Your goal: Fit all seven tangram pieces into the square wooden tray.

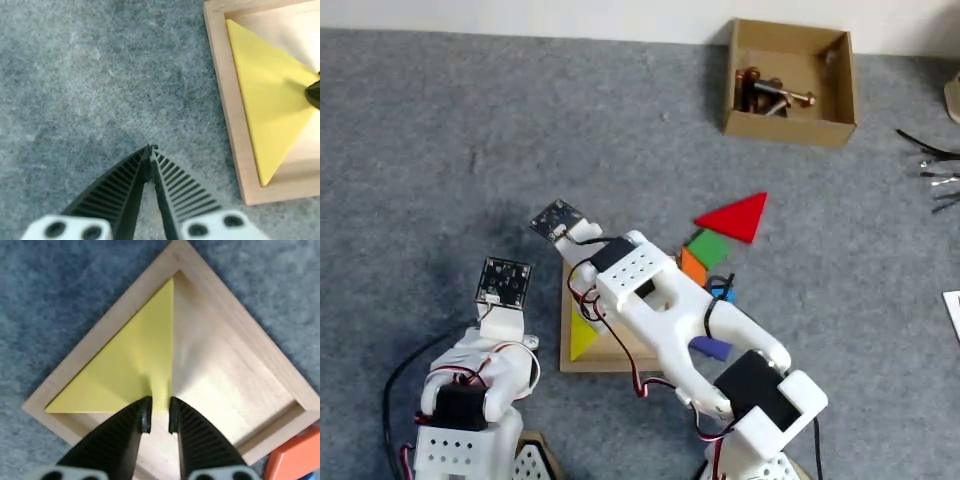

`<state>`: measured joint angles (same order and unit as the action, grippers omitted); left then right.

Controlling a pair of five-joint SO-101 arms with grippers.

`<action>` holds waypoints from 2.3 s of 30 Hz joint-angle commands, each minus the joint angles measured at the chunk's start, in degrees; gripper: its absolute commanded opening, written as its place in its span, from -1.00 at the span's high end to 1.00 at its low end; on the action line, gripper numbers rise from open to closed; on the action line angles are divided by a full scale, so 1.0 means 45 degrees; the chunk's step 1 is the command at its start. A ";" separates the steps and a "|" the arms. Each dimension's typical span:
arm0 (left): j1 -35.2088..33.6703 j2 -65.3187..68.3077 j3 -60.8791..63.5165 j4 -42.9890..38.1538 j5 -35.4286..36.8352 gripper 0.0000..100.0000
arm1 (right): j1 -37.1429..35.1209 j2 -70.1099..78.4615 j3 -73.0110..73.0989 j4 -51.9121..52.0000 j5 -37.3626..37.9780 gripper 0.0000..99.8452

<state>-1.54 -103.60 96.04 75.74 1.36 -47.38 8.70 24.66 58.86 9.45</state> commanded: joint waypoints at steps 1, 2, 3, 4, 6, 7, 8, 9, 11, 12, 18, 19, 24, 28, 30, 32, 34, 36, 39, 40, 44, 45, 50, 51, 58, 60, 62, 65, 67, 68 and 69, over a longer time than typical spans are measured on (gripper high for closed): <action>0.0147 -0.0088 0.0244 0.0078 0.0078 0.99 | -0.0479 -0.1065 -0.0361 -0.0244 0.0156 0.90; 0.0147 -0.0088 0.0244 0.0078 0.0078 0.99 | -0.0381 -0.1455 -0.0361 -0.0244 0.0156 0.90; 0.0147 -0.0088 0.0244 0.0078 0.0078 0.99 | -0.0322 -0.1827 -0.0361 -0.0244 0.0156 0.90; 0.0147 -0.0088 0.0244 0.0078 0.0078 0.99 | -0.0205 -0.2159 -0.0322 -0.0225 0.0156 0.90; 0.0147 -0.0088 0.0244 0.0078 0.0078 0.99 | 0.0088 -0.2706 -0.0303 0.0127 0.0156 0.90; 0.0147 -0.0088 0.0244 0.0078 0.0078 0.99 | 0.0244 -0.2901 -0.0303 0.0361 0.0156 0.90; 0.0147 -0.0088 0.0244 0.0078 0.0078 0.99 | 0.0400 -0.3096 -0.0303 0.0576 0.0156 0.90; 0.0147 -0.0088 0.0244 0.0078 0.0078 0.99 | 0.0576 -0.3253 -0.0322 0.0772 0.0156 0.90; 0.0147 -0.0088 0.0244 0.0078 0.0078 0.99 | 0.0889 -0.3468 -0.0322 0.1104 0.0156 0.90; 0.0147 -0.0088 0.0244 0.0078 0.0078 0.99 | 0.1065 -0.3565 -0.0322 0.1260 0.0156 0.90; 0.0147 -0.0088 0.0244 0.0078 0.0078 0.99 | 0.2042 -0.3976 -0.0322 0.1729 0.0098 0.90; 0.0147 -0.0088 0.0244 0.0078 0.0078 0.99 | 0.2139 -0.3995 -0.0322 0.1729 0.0078 0.90; 0.0147 -0.0088 0.0244 0.0078 0.0078 0.99 | 0.2647 -0.4015 -0.0303 0.1807 0.0117 0.90; 0.0147 -0.0088 0.0244 0.0078 0.0078 0.99 | 0.3409 -0.4015 -0.0303 0.1944 0.0137 0.90; 0.0147 -0.0088 0.0244 0.0078 0.0078 0.99 | 0.3878 -0.3976 -0.0303 0.1944 0.0137 0.91; 0.0147 -0.0088 0.0244 0.0078 0.0078 0.99 | 0.4269 -0.3956 -0.0303 0.1944 0.0137 0.91; 0.0147 -0.0088 0.0244 0.0078 0.0078 0.99 | 0.4620 -0.3976 -0.0303 0.1944 0.0137 0.91; 0.0147 -0.0088 0.0244 0.0078 0.0078 0.99 | 0.4835 -0.3956 -0.0303 0.1944 0.0137 0.91; 0.0147 -0.0088 0.0244 0.0078 0.0078 0.99 | 0.4952 -0.3956 -0.0283 0.1944 0.0137 0.91; 0.0147 -0.0088 0.0244 0.0078 0.0078 0.99 | 0.4952 -0.3937 -0.0283 0.1944 0.0137 0.91; 0.0147 -0.0088 0.0244 0.0078 0.0078 0.99 | 0.5011 -0.3937 -0.0283 0.1944 0.0117 0.91; 0.0147 -0.0088 0.0244 0.0078 0.0078 0.99 | 0.5011 -0.3937 -0.0283 0.1944 0.0098 0.91; 0.0147 -0.0088 0.0244 0.0078 0.0078 0.99 | 0.4972 -0.4034 0.0400 0.1690 0.0098 0.91; 0.0147 -0.0088 0.0244 0.0078 0.0078 0.99 | 0.4991 -0.4054 0.0459 0.1612 0.0117 0.91; 0.0147 -0.0088 0.0244 0.0078 0.0078 0.99 | 0.5636 -0.4034 0.0518 0.1495 0.0117 0.91; 0.0147 -0.0088 0.0244 0.0078 0.0078 0.99 | 0.6125 -0.4034 0.0518 0.1553 0.0117 0.91; 0.0147 -0.0088 0.0244 0.0078 0.0078 0.99 | 0.6691 -0.4034 0.0518 0.1553 0.0117 0.91; 0.0147 -0.0088 0.0244 0.0078 0.0078 0.99 | 0.7570 -0.4034 0.0479 0.1553 0.0117 0.91; 0.0147 -0.0088 0.0244 0.0078 0.0078 0.99 | 0.8098 -0.4034 0.0420 0.1553 0.0117 0.91; 0.0147 -0.0088 0.0244 0.0078 0.0078 0.99 | 0.8293 -0.4034 0.0420 0.1534 0.0098 0.91; 0.0147 -0.0088 0.0244 0.0078 0.0078 0.99 | 0.8391 -0.4034 0.0420 0.1553 0.0117 0.91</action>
<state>-1.54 -103.60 96.04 75.82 1.36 -12.40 -5.80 27.74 67.12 9.54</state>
